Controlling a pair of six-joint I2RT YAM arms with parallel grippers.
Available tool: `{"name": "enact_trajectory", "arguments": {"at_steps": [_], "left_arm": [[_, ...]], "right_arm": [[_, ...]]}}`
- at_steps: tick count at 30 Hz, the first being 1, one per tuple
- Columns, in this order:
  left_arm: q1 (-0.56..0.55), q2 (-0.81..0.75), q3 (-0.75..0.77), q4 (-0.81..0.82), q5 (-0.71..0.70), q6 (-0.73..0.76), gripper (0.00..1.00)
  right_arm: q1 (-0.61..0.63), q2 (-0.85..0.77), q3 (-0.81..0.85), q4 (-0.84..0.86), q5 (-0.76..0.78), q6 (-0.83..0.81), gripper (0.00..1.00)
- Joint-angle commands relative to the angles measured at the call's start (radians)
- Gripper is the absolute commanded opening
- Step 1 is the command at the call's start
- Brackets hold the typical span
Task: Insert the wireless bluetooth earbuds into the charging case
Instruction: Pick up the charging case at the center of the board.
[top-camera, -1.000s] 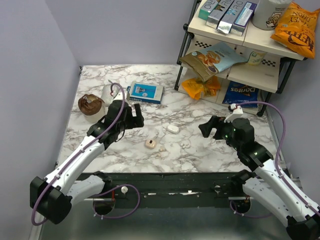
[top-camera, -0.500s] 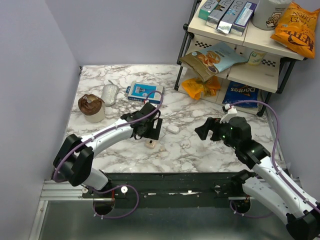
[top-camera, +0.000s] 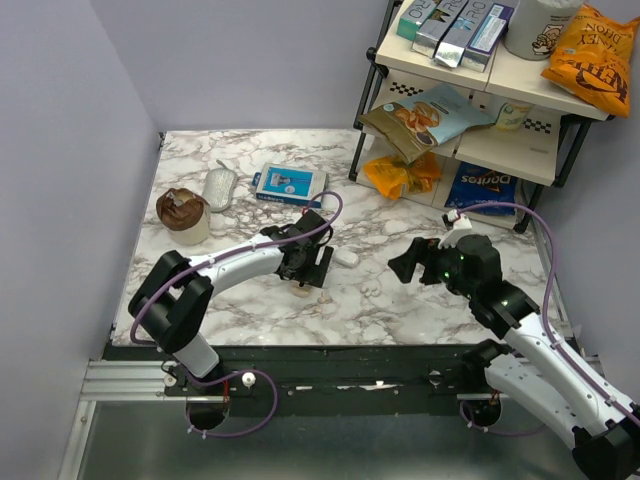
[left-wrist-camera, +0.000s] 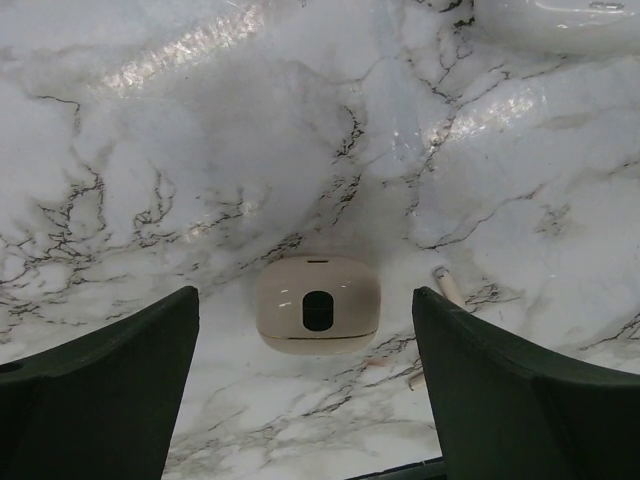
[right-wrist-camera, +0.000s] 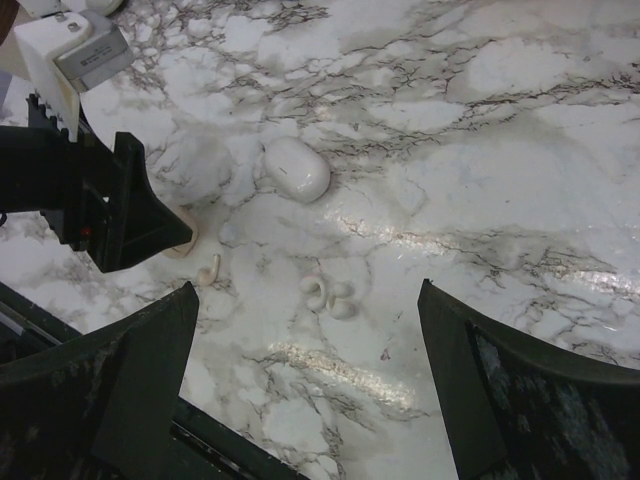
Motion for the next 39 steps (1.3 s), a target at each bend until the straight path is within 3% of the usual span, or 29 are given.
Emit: {"name": "enact_trajectory", "arguments": {"at_steps": [1,32,36,37,39], "left_arm": [[-0.016,0.028,0.000,0.002,0.028,0.008,0.93],[-0.024,0.097,-0.013,0.011,0.010,-0.023,0.75],[-0.024,0.097,-0.014,0.016,0.008,-0.024,0.62],[-0.024,0.097,-0.017,0.020,0.010,-0.023,0.53],[-0.024,0.086,-0.022,0.029,0.010,-0.027,0.50]], "right_arm": [[0.006,0.005,-0.010,0.003,-0.029,0.000,1.00],[0.006,0.014,-0.023,0.009,-0.015,-0.002,1.00],[0.006,0.014,-0.023,0.009,-0.015,0.000,1.00],[0.006,0.012,-0.023,0.011,-0.015,0.000,1.00],[0.006,0.009,-0.024,0.009,-0.015,-0.002,1.00]]}}
